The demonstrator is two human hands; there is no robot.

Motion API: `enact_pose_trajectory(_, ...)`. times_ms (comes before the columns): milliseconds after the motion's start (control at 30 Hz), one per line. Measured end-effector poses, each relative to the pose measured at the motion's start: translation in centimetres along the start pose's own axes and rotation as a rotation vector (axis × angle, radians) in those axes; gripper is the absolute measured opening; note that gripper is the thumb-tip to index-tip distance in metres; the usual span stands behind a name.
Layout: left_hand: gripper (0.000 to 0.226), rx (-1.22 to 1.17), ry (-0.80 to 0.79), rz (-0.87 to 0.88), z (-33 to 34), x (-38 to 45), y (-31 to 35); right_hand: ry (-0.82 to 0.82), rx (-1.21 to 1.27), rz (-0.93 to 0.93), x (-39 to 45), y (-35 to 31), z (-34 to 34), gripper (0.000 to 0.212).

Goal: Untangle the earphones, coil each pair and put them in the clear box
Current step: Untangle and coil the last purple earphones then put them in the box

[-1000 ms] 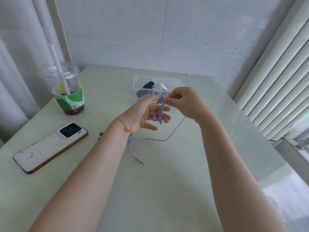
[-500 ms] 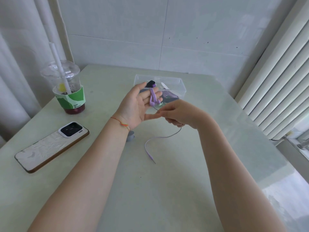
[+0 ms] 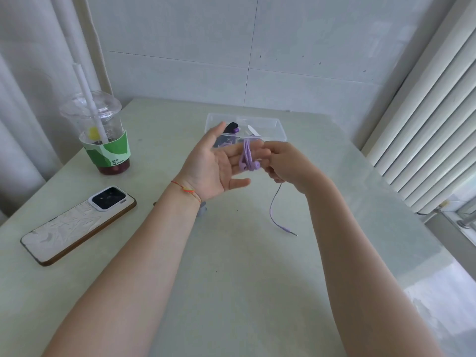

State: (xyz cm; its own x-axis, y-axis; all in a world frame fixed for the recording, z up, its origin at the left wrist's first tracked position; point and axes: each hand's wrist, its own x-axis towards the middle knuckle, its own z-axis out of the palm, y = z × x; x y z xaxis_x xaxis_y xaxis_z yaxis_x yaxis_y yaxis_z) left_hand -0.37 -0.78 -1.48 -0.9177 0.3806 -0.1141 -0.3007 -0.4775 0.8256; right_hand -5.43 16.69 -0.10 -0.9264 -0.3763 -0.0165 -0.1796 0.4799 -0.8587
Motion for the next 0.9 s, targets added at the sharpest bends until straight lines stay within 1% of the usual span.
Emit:
enact_pose_trajectory(67, 0.071, -0.159, -0.004, 0.056, -0.3, -0.1, 0.2, -0.109, -0.084, 0.02, -0.2, 0.1, 0.1, 0.029)
enact_pose_trajectory(100, 0.071, -0.197, 0.003, 0.075, -0.4, -0.2, 0.3, -0.173, -0.148, 0.027, -0.4, 0.1, 0.2, 0.028)
enact_pose_trajectory(167, 0.069, -0.176, 0.049, 0.087, -0.6, -0.2, 0.5, -0.277, -0.229, 0.042, -0.5, 0.1, 0.5, 0.024)
enact_pose_trajectory(200, 0.066, -0.126, 0.095, 0.079, -0.6, 0.0, 0.4, -0.297, -0.236, 0.05, -0.6, 0.0, 0.5, 0.024)
enact_pose_trajectory(300, 0.056, 0.156, 0.269, 0.03, -0.4, 0.7, -0.2, -0.28, -0.214, 0.044, -0.6, -0.2, 0.4, 0.022)
enact_pose_trajectory(367, 0.052, 0.354, 0.315, -0.005, -0.3, 1.0, -0.6, -0.253, -0.227, 0.021, -0.6, -0.3, 0.1, 0.021)
enact_pose_trajectory(500, 0.053, 0.562, 0.237, -0.084, 0.1, 0.8, -0.8, -0.134, -0.318, -0.054, -0.3, -0.2, -0.1, 0.025)
enact_pose_trajectory(600, 0.054, 0.661, 0.218, -0.135, 0.3, 0.6, -0.8, -0.035, -0.25, -0.094, 0.0, 0.0, -0.2, 0.023)
enact_pose_trajectory(667, 0.048, 0.626, 0.192, -0.15, 0.2, 0.5, -0.9, 0.001, -0.185, -0.105, 0.2, 0.0, -0.3, 0.024)
enact_pose_trajectory(733, 0.04, 0.516, 0.12, -0.119, -0.1, 0.3, -0.9, 0.009, -0.164, -0.109, 0.1, 0.0, -0.4, 0.025)
enact_pose_trajectory(800, 0.036, 0.36, 0.057, -0.068, -0.2, 0.3, -0.8, 0.007, -0.089, -0.105, 0.1, 0.1, -0.2, 0.025)
enact_pose_trajectory(900, 0.037, 0.049, 0.038, 0.031, -0.1, 0.4, -0.5, 0.007, -0.018, -0.098, 0.2, 0.2, 0.4, 0.03)
